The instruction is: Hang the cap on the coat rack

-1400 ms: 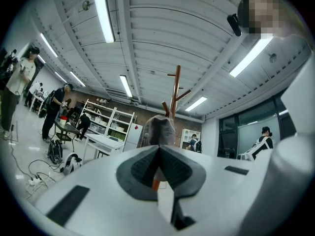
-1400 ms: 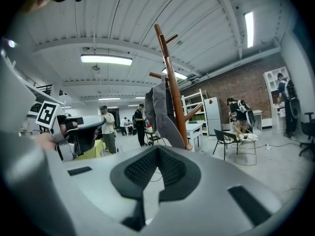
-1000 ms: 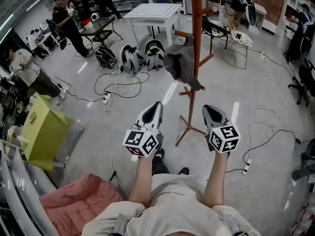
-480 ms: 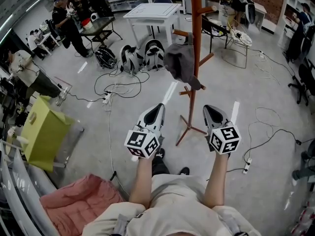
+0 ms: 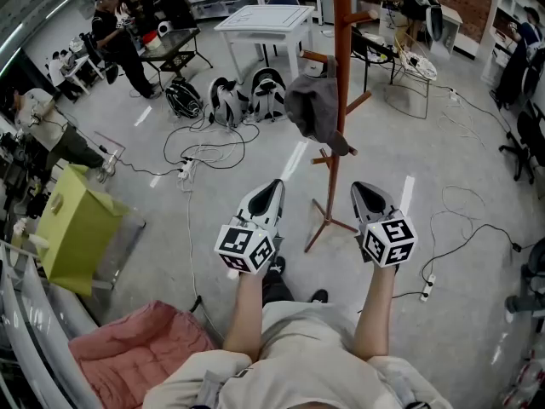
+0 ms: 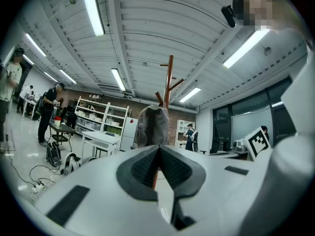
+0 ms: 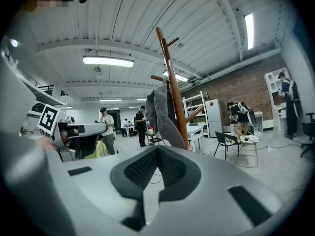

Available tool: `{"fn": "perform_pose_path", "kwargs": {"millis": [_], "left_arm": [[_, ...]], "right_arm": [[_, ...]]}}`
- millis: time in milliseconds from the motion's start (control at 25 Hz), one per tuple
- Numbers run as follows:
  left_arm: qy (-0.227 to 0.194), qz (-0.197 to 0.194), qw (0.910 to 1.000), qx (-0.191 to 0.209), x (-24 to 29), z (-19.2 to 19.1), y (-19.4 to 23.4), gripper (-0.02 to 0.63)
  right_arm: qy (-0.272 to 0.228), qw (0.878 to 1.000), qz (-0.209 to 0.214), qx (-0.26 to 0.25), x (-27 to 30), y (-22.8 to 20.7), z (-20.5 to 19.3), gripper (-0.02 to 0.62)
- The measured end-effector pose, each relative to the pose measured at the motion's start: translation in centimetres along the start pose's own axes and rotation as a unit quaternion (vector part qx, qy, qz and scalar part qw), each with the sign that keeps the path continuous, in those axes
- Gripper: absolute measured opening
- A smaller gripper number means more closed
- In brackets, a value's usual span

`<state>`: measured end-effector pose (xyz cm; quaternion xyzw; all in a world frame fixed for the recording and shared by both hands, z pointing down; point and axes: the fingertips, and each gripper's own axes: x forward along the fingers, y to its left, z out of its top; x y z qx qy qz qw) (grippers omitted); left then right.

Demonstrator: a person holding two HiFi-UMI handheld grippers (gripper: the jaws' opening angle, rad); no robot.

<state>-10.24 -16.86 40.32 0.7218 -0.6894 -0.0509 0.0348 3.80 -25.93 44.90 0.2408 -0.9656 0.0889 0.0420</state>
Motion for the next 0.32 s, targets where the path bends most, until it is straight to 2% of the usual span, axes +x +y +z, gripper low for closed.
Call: {"fn": "perform_pose_path", "kwargs": {"millis": [320], "left_arm": [[0.003,-0.008,1.0,0.001,-0.15,0.29,-0.15,0.006]], "right_arm": [[0.004,1.0,0.003,0.0,0.0,0.34,0.15,0.002]]}}
